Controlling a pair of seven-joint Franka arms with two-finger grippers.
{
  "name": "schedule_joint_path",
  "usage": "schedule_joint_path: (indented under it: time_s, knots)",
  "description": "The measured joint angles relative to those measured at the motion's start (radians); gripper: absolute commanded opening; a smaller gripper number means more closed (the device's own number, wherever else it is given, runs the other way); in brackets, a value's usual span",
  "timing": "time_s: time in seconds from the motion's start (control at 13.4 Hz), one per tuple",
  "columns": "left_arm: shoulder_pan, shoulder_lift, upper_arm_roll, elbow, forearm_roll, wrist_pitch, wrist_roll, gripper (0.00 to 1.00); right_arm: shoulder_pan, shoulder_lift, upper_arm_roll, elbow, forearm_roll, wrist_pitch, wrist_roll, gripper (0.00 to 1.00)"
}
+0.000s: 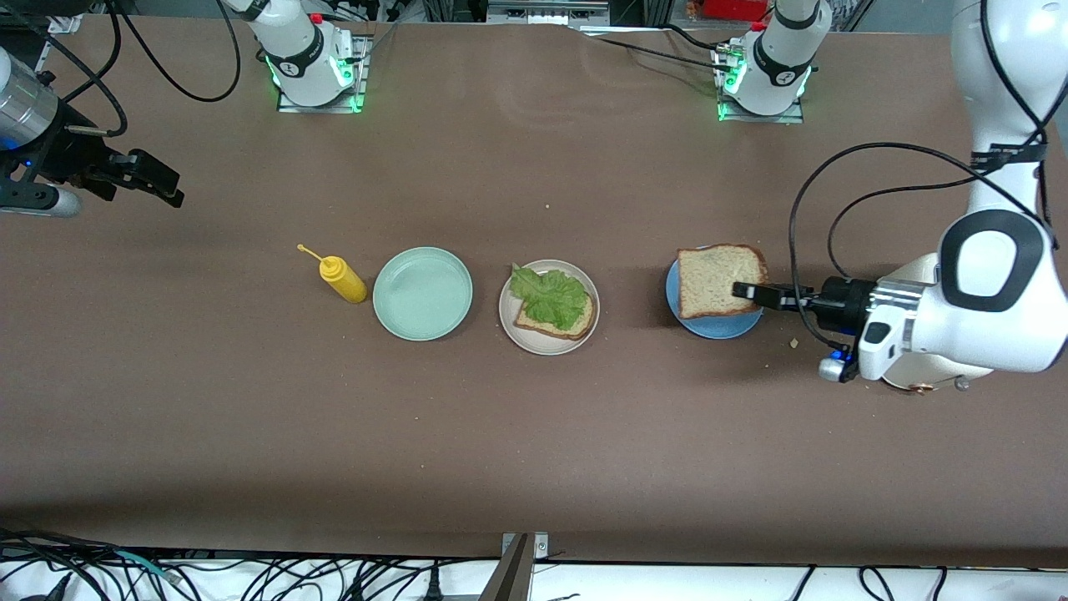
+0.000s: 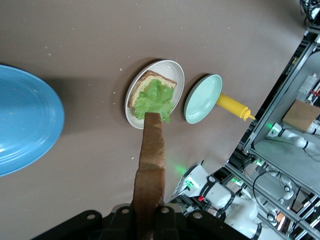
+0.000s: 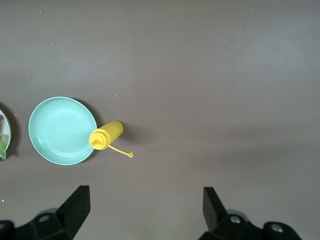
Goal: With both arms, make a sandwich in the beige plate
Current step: 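Lift the toast and carry it toward the beige plate, then lay the toast on the lettuce and open the left gripper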
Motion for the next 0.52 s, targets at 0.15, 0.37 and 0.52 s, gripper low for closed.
schedule_joint_path:
  time_s: [0.15,0.37,0.52]
  knots:
    - [-0.059,0.011,-0.001,-0.006,-0.010,0.087,-0.026,0.00,0.000,0.000,0.000,0.000,0.000,0.000,0.000,1.00]
    - [-0.161,0.019,-0.001,-0.061,-0.108,0.261,-0.037,0.00,0.000,0.000,0.000,0.000,0.000,0.000,0.000,1.00]
    - [-0.220,0.023,-0.002,-0.094,-0.171,0.353,-0.036,0.00,0.000,0.000,-0.001,0.000,0.000,0.000,0.000,1.00]
